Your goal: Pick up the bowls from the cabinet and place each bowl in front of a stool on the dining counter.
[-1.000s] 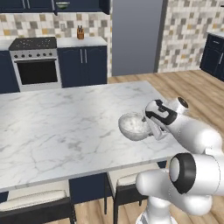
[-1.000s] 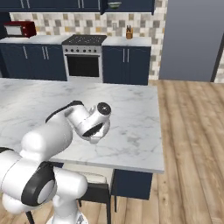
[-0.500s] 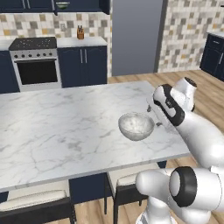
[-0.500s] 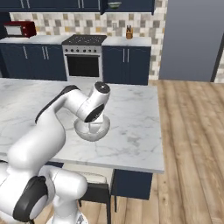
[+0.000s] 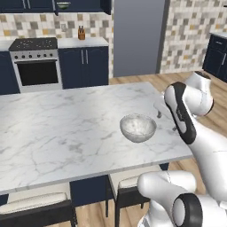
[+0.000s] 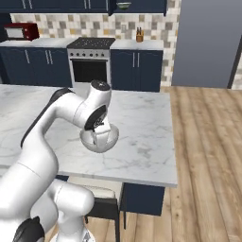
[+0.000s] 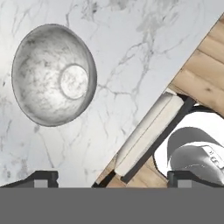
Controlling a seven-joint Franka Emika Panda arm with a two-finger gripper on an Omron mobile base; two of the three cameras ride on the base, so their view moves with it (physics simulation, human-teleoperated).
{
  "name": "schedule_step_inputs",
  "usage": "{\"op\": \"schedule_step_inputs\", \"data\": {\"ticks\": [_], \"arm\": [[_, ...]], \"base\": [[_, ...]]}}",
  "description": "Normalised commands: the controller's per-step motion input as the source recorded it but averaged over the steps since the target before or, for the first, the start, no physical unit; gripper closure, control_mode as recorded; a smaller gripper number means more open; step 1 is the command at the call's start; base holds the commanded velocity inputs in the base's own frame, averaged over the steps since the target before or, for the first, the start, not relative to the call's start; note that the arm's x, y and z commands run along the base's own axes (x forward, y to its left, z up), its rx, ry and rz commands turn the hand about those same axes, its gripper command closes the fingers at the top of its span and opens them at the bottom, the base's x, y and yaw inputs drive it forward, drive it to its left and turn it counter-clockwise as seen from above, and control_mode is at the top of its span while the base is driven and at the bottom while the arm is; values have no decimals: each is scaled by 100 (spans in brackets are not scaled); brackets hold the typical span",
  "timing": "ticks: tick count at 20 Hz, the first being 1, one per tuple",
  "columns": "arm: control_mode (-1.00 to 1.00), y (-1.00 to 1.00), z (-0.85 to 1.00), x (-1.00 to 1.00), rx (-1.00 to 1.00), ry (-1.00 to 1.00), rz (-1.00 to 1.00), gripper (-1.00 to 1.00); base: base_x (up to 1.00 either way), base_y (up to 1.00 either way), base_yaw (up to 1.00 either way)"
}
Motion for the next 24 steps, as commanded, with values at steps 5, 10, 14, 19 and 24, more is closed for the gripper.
{"op": "schedule_step_inputs", "data": {"ticks": [5,10,14,19,24], "arm": [[-100,5,13,-80,-22,5,34,-100],[-100,5,35,-66,-19,3,36,-100],[-100,0,56,-25,-12,5,35,-100],[-100,0,53,-11,-8,6,32,-100],[-100,0,23,-51,-11,4,29,-100]], "base": [[0,0,0],[0,0,0],[0,0,0],[0,0,0],[0,0,0]]}}
